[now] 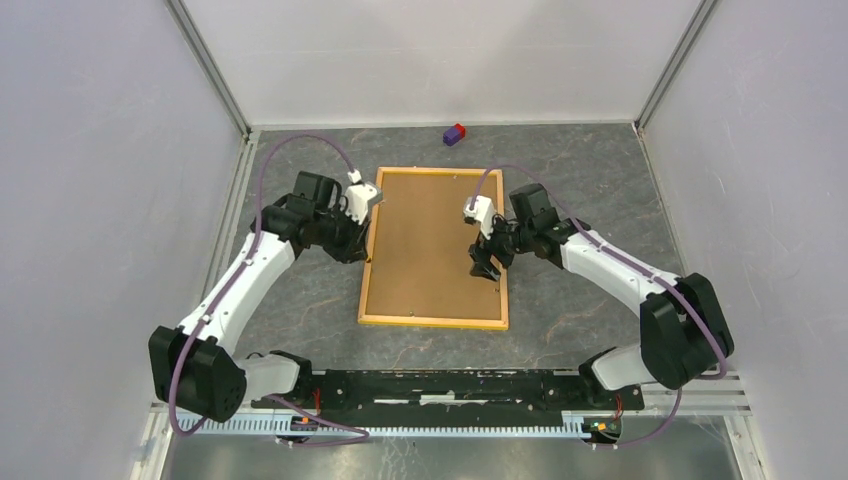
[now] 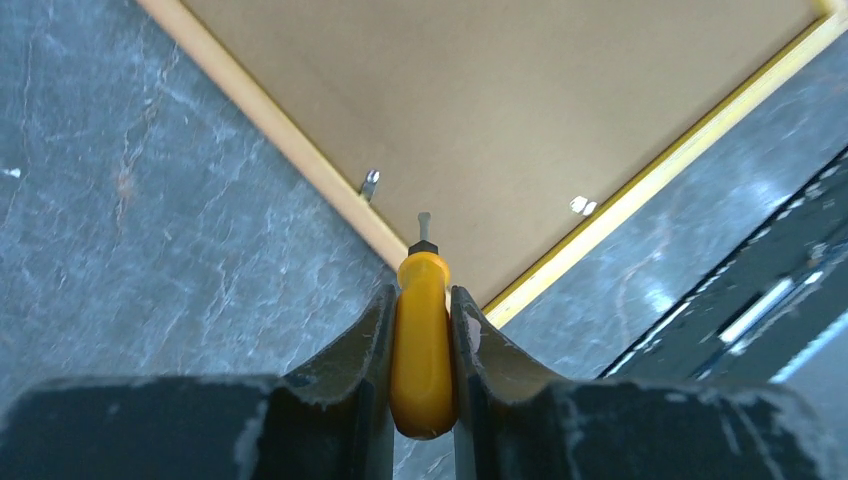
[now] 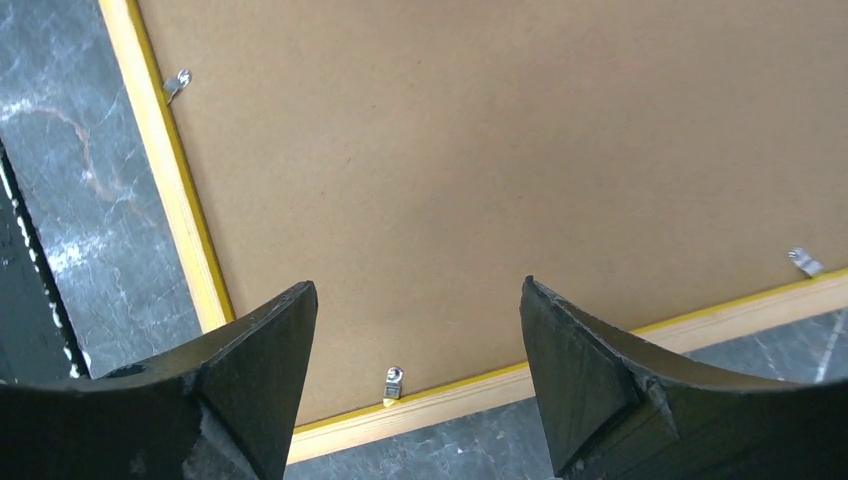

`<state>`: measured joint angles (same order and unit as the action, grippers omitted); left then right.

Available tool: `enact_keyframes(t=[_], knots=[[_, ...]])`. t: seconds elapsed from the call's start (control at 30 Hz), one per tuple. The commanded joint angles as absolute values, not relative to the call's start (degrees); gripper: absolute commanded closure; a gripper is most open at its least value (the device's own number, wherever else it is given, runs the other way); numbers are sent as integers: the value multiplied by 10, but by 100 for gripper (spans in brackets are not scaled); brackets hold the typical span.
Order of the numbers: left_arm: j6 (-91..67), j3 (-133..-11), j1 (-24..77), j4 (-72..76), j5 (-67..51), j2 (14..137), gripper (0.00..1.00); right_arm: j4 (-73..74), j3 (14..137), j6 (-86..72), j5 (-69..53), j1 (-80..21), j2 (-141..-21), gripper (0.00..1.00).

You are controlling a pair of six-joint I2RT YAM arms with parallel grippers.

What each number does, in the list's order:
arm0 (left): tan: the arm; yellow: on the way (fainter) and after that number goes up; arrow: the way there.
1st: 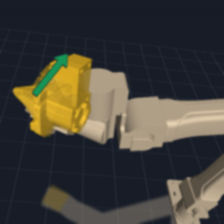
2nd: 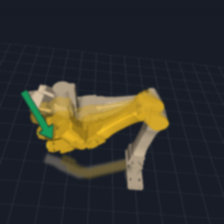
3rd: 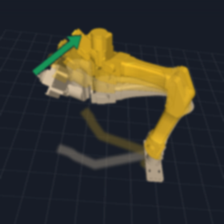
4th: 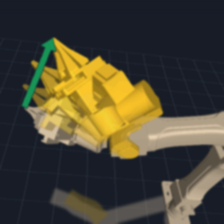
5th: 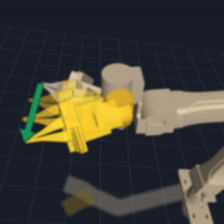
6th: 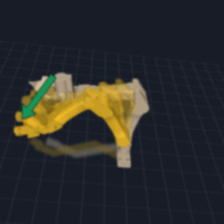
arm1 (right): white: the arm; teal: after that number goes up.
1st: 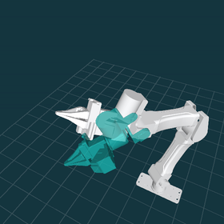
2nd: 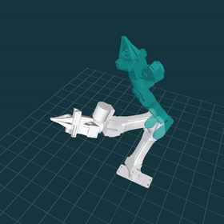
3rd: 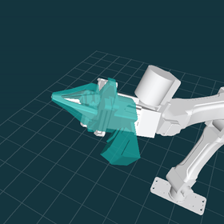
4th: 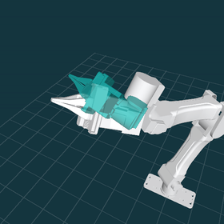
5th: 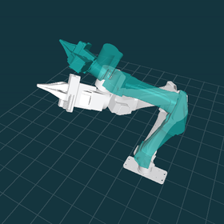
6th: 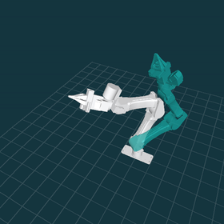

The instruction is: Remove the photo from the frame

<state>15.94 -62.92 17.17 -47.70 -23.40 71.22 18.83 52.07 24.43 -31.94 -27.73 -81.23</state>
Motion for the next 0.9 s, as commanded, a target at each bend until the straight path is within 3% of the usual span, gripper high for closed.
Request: enact_keyframes(t=[0.0,0.47,0.87], knots=[[228,-594,197,-435,-146,691,98,199,505,290,-365,-301,-815,20],[203,-573,213,-394,-121,693,98,191,433,351,-299,-452,-793,19],[237,-515,248,-323,-79,670,98,162,411,344,-233,-474,-812,25]])
